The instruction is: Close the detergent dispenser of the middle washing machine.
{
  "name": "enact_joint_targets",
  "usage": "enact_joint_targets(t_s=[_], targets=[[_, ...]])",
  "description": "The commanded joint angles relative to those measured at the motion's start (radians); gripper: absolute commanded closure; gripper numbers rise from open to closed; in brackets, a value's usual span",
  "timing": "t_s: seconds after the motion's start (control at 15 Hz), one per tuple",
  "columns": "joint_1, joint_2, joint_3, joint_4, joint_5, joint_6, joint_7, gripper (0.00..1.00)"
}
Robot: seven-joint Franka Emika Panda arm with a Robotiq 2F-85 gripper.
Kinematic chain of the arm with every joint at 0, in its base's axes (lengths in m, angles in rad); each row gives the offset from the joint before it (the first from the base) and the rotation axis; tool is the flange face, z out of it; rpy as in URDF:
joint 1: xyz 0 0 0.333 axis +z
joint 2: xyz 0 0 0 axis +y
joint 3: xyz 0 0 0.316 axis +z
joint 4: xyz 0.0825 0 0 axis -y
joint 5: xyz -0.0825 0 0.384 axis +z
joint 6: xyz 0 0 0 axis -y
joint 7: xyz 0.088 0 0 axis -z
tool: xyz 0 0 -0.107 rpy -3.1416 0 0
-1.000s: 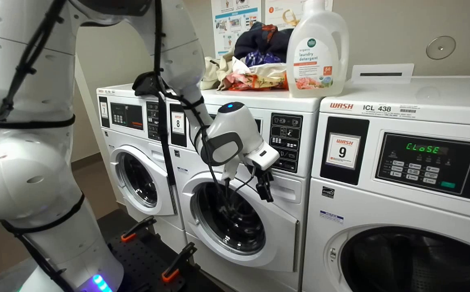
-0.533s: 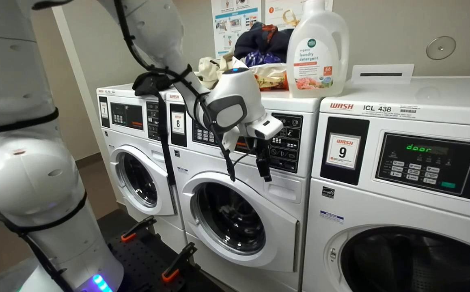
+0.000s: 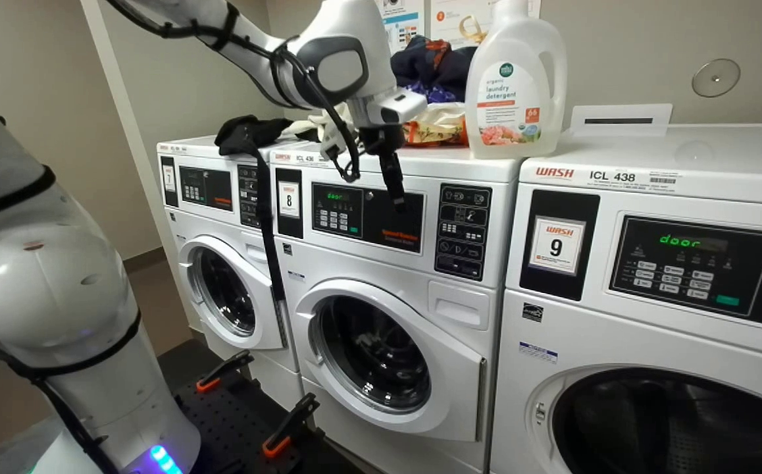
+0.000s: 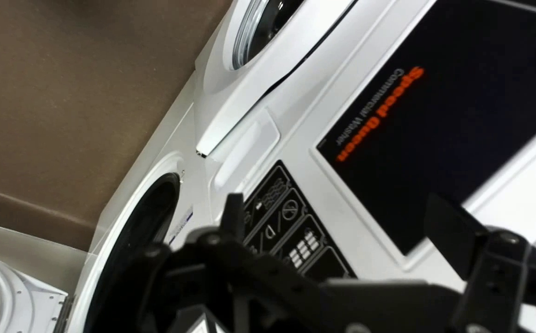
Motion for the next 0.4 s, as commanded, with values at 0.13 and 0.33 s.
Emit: enact_joint_targets(t_s=[0.13, 0.33], targets=[[-0.004, -0.092, 0.060, 0.103, 0.034, -0.185, -0.046, 0.00], [-0.004, -0.096, 0.071, 0.126, 0.030, -0.209, -0.059, 0.00]])
